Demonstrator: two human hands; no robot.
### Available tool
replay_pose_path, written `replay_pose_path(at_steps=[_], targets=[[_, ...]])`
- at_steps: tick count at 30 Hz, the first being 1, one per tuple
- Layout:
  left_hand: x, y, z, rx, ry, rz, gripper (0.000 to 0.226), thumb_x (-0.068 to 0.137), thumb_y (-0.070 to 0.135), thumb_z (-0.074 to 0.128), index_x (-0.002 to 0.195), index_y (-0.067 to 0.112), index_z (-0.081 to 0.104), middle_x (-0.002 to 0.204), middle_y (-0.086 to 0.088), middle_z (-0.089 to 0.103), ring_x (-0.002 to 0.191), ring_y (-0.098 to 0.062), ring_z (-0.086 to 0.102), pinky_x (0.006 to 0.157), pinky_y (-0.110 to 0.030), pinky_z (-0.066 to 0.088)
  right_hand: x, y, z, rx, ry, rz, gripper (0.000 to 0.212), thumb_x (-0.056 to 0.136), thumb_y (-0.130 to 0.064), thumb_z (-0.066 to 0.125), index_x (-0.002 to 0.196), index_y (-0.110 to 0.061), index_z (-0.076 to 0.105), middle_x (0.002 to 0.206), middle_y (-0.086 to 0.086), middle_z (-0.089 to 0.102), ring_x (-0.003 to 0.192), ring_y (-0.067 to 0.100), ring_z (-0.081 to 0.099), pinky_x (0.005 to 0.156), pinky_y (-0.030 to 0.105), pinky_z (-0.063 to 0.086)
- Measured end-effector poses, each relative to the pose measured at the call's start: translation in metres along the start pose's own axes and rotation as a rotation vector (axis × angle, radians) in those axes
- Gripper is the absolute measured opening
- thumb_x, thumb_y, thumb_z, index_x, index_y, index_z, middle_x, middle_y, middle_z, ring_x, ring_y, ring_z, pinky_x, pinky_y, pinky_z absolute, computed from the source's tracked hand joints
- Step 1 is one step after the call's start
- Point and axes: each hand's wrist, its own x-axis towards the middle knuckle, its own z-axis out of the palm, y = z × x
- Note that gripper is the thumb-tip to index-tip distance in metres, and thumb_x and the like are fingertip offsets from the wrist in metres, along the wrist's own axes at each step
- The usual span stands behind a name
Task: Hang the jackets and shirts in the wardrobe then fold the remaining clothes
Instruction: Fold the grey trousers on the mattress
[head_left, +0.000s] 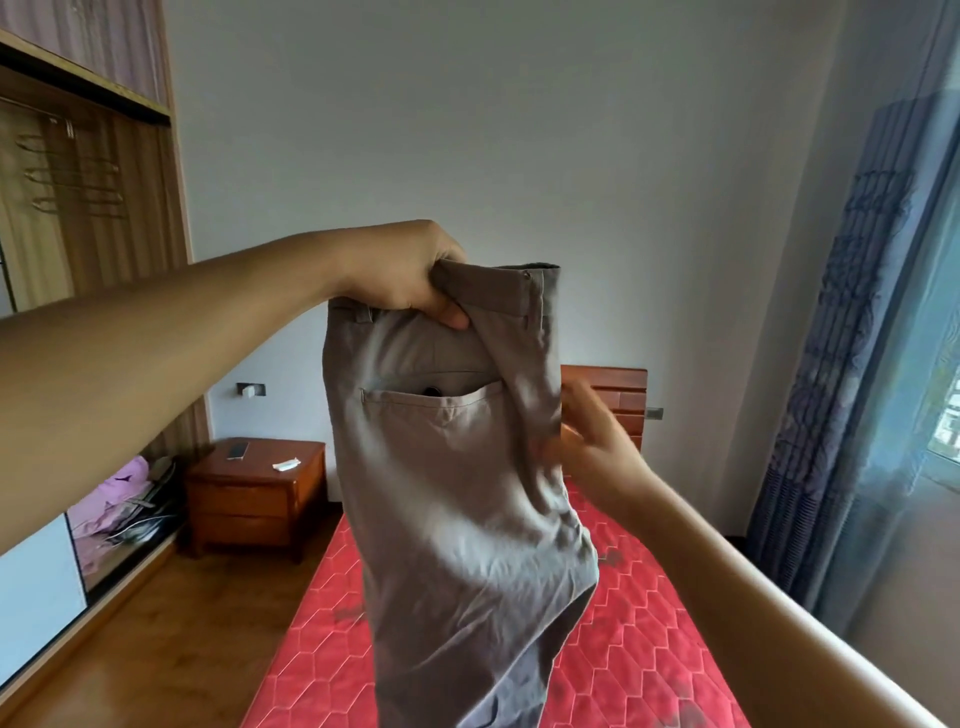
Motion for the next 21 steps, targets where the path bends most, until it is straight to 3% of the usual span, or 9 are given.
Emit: replay_pose_path(at_steps=[2, 5, 8, 10, 14, 17, 21], targets=[[0.0, 0.009, 0.003, 0.008, -0.014, 0.0, 0.024, 0.073, 0.034, 0.089, 0.089, 0.028, 0.072, 0.083, 0.013, 0.073, 0.079, -0.005, 0.068, 0.069, -0.025, 0.05, 0.015, -0.035, 0.0, 0.215, 0.01, -0.074, 0.046, 0.076, -0.018, 0.075, 0.12, -0.017, 0.059, 0.108, 0.007, 0.073, 0.104, 0.022, 0.07, 0.09, 0.04, 0.058], [-0.002, 0.019, 0.005, 0.06, -0.046, -0.002, 0.03, 0.07, 0.04, 0.089, 0.091, 0.027, 0.072, 0.083, 0.011, 0.073, 0.078, -0.009, 0.069, 0.067, -0.027, 0.05, 0.036, -0.056, -0.001, 0.135, 0.205, -0.144, 0.03, 0.08, -0.026, 0.075, 0.108, -0.015, 0.069, 0.098, 0.014, 0.074, 0.096, 0.033, 0.071, 0.087, 0.057, 0.057], [-0.014, 0.011, -0.007, 0.107, -0.197, -0.099, 0.035, 0.07, 0.035, 0.09, 0.097, 0.025, 0.071, 0.088, 0.007, 0.076, 0.083, -0.015, 0.073, 0.069, -0.032, 0.059, 0.038, -0.056, 0.0, 0.148, 0.303, -0.139, 0.022, 0.08, -0.021, 0.072, 0.1, -0.01, 0.071, 0.096, 0.016, 0.074, 0.092, 0.032, 0.07, 0.088, 0.058, 0.055], [-0.029, -0.005, -0.014, 0.11, -0.233, -0.133, 0.033, 0.072, 0.029, 0.089, 0.1, 0.024, 0.071, 0.093, 0.006, 0.075, 0.088, -0.015, 0.072, 0.08, -0.038, 0.061, 0.034, -0.054, 0.0, 0.193, 0.324, -0.114, 0.02, 0.083, -0.018, 0.072, 0.099, -0.007, 0.07, 0.097, 0.02, 0.073, 0.087, 0.024, 0.068, 0.089, 0.056, 0.056], [-0.066, -0.028, -0.002, -0.346, -0.012, -0.131, 0.035, 0.074, 0.018, 0.084, 0.107, 0.018, 0.072, 0.098, 0.001, 0.076, 0.096, -0.017, 0.072, 0.077, -0.03, 0.062, 0.023, -0.062, -0.005, 0.271, 0.325, -0.072, 0.027, 0.081, -0.018, 0.074, 0.1, 0.001, 0.069, 0.089, 0.018, 0.069, 0.083, 0.023, 0.063, 0.088, 0.052, 0.056], [-0.09, -0.026, 0.02, -0.72, 0.195, -0.06, 0.045, 0.065, 0.035, 0.087, 0.107, 0.024, 0.074, 0.104, -0.002, 0.075, 0.102, -0.02, 0.072, 0.077, -0.03, 0.061, 0.01, -0.081, -0.015, 0.325, 0.334, -0.073, 0.021, 0.085, -0.007, 0.076, 0.103, 0.001, 0.069, 0.094, 0.024, 0.07, 0.084, 0.028, 0.067, 0.089, 0.056, 0.055], [-0.105, 0.012, 0.033, -0.979, 0.44, 0.029, 0.034, 0.071, 0.029, 0.077, 0.105, 0.028, 0.072, 0.093, 0.005, 0.077, 0.086, -0.011, 0.073, 0.062, -0.022, 0.057, -0.014, -0.114, -0.035, 0.383, 0.326, -0.111, 0.025, 0.085, -0.001, 0.073, 0.109, -0.003, 0.071, 0.095, 0.022, 0.075, 0.089, 0.04, 0.073, 0.086, 0.053, 0.06]])
